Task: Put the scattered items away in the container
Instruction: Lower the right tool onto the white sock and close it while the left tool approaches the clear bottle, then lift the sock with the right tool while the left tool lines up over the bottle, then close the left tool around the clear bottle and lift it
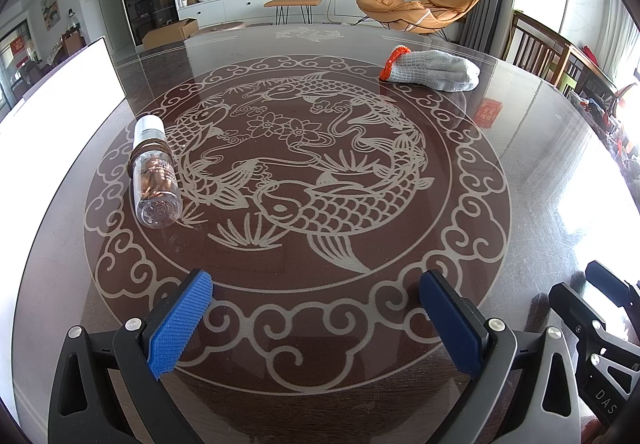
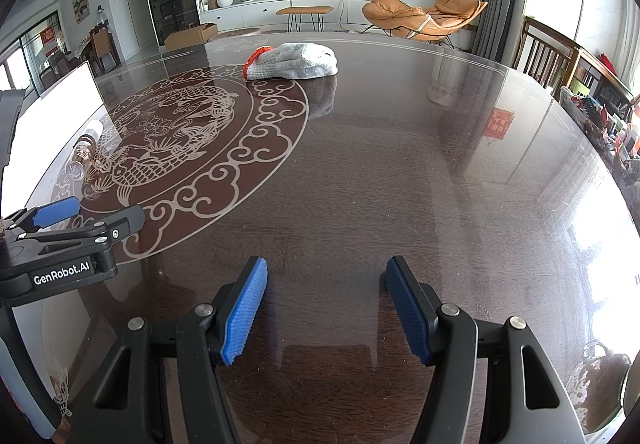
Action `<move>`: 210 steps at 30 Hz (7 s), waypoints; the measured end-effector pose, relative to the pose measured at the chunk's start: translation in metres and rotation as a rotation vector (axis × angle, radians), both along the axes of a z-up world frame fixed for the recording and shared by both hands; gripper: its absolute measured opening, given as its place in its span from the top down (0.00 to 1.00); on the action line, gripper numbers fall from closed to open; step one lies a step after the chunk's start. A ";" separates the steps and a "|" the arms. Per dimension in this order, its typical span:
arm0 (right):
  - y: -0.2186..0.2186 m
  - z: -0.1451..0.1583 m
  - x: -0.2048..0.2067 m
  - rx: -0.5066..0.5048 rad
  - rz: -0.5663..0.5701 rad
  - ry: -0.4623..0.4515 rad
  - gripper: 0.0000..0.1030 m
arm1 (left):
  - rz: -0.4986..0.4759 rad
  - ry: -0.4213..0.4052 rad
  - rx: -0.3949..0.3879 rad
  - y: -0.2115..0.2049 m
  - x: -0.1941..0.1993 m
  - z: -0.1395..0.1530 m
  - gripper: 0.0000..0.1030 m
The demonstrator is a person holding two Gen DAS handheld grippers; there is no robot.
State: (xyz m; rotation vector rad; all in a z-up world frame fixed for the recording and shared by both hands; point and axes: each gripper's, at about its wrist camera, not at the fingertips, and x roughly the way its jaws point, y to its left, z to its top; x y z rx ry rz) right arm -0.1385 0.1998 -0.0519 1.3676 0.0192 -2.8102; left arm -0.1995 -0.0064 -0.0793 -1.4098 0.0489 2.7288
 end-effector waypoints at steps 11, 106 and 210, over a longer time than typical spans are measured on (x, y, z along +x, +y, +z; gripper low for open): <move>0.000 0.000 0.000 0.000 0.000 0.000 0.39 | 0.052 -0.058 0.076 -0.033 -0.020 0.006 0.00; 0.056 0.003 -0.026 0.006 0.076 -0.004 0.41 | -0.489 -0.123 -0.047 0.039 -0.131 0.023 0.00; -0.008 0.008 0.048 -0.285 0.177 -0.041 0.64 | -0.169 0.015 0.042 -0.021 0.031 0.044 0.69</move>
